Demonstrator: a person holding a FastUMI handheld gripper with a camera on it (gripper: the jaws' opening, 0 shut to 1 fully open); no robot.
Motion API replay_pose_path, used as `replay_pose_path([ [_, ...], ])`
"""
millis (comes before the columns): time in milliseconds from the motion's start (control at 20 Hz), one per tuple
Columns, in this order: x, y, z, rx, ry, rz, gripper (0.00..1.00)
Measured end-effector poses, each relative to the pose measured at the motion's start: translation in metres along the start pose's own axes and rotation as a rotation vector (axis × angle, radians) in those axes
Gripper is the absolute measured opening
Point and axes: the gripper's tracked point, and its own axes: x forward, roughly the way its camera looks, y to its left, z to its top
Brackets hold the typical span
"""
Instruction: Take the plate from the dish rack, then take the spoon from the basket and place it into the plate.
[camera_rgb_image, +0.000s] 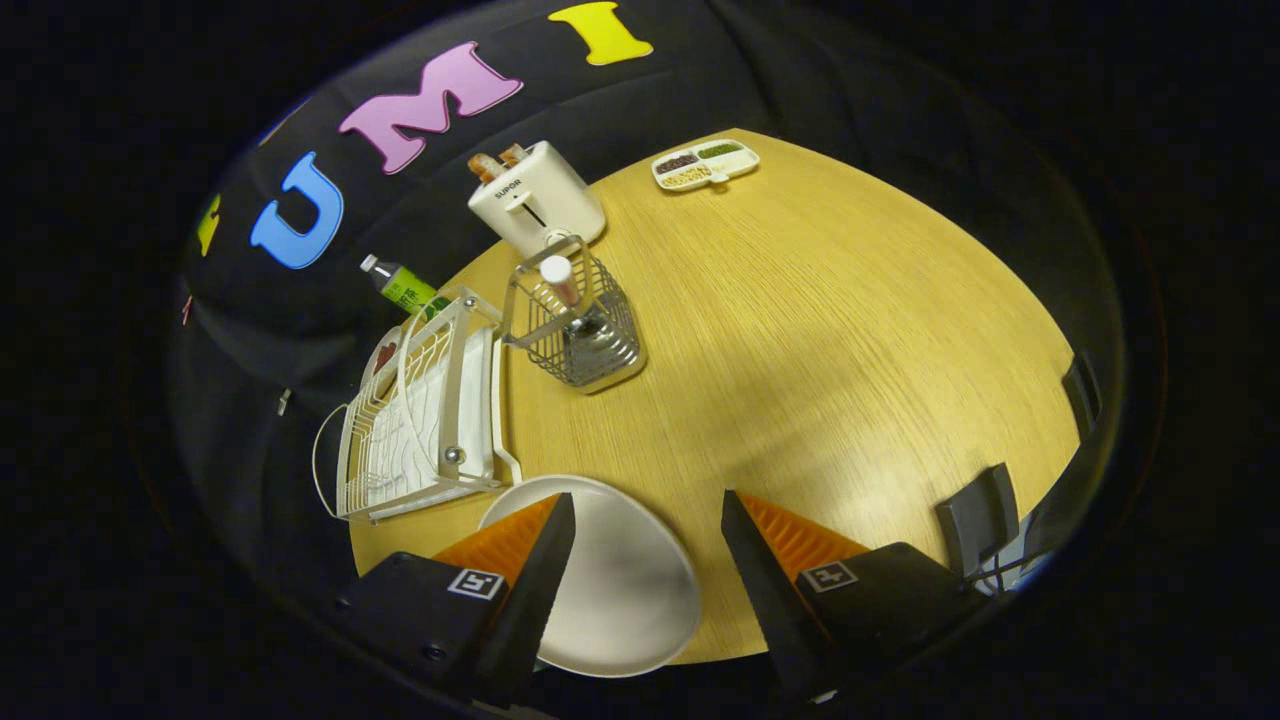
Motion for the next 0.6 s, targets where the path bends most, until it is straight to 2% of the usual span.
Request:
replay_pose_path([
  [300,-0.045,0.043,0.055,-0.142,-0.137,0.057,0.92],
  [450,-0.066,0.069,0.091,-0.174,-0.224,0.091,0.91],
  [600,-0.07,0.076,0.128,-0.244,-0.291,0.079,0.91],
])
